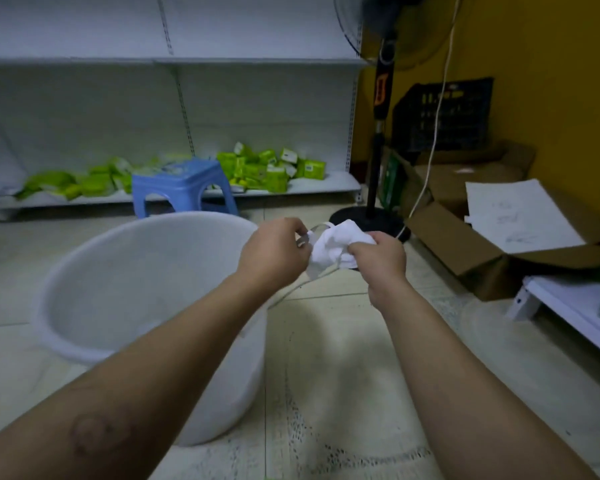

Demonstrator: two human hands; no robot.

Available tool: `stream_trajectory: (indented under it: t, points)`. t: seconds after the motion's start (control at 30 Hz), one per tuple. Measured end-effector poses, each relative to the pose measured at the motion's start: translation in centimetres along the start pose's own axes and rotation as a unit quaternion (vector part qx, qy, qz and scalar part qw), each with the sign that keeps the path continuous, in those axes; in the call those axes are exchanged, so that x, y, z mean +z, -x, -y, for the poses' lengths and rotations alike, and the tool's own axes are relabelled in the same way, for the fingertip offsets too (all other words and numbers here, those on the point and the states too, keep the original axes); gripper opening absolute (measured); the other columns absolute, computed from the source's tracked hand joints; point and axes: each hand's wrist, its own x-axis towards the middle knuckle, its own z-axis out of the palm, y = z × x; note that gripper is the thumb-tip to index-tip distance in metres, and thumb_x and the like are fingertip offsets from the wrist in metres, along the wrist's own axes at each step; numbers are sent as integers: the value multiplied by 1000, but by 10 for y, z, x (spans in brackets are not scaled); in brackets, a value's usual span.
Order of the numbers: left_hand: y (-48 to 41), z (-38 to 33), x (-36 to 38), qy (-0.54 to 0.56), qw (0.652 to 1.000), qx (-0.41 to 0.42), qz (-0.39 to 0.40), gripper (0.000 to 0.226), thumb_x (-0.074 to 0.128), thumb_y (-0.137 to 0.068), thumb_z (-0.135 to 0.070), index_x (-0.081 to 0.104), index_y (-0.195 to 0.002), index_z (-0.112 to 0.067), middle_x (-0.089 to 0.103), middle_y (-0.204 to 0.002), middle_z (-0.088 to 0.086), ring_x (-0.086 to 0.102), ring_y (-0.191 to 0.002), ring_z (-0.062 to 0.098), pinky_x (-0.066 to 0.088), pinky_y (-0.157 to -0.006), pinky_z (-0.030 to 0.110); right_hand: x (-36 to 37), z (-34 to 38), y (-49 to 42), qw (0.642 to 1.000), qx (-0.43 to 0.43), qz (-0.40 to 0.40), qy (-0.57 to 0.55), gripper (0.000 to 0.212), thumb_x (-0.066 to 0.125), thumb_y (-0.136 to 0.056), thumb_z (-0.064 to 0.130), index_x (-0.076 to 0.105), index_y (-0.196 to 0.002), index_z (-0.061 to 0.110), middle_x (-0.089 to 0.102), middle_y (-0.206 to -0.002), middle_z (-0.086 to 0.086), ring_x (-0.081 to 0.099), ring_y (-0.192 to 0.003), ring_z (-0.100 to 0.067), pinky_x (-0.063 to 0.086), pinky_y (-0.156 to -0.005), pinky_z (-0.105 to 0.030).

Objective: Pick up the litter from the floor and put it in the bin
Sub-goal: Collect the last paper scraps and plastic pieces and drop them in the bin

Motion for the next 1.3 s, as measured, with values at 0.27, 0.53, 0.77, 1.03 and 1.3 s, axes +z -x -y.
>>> stream_trajectory:
  t: [0.27, 0.53, 0.77, 1.03, 1.3]
  points:
    - [1, 94, -74, -137, 987, -79, -17, 22, 55, -82, -22, 71, -97, -27, 72, -98, 5, 64, -86, 26, 49, -71, 33, 103, 27, 40, 966, -168, 130, 149, 8, 57, -77, 17, 63, -72, 20, 63, -75, -2, 55, -73, -25, 37, -58, -26]
    - [18, 149, -67, -213, 959, -129, 137, 44, 60, -85, -36, 54, -128, -26, 59, -129, 2, 54, -113, 22, 43, -95, 36, 135, -2, 48, 863, -126, 313, 377, 75, 69, -71, 52, 42, -139, 37, 49, -143, 3, 40, -134, -28, 11, -115, -58]
    - [19, 111, -48, -141, 981, 22, 129, 47, 61, -82, -47, 56, -125, -27, 63, -124, -2, 56, -111, 18, 45, -92, 35, 100, -1, 36, 915, -169, 235, 281, 70, 71, -74, 45, 45, -138, 31, 47, -144, 1, 43, -132, -22, 33, -110, -48]
    - [27, 43, 6, -113, 973, 158, 128, 44, 59, -86, -38, 54, -128, -24, 59, -128, 0, 52, -116, 19, 44, -97, 36, 21, -25, 15, 928, -134, 179, 300, 71, 72, -77, 39, 43, -140, 29, 44, -148, 2, 41, -134, -20, 36, -105, -34]
    - [98, 23, 104, -117, 946, 148, 264, 45, 56, -86, -38, 51, -127, -20, 57, -124, 5, 54, -111, 24, 49, -89, 40, -36, -129, 38, 889, 52, 235, 389, 73, 73, -75, 41, 42, -140, 27, 48, -144, -4, 47, -130, -26, 34, -110, -49]
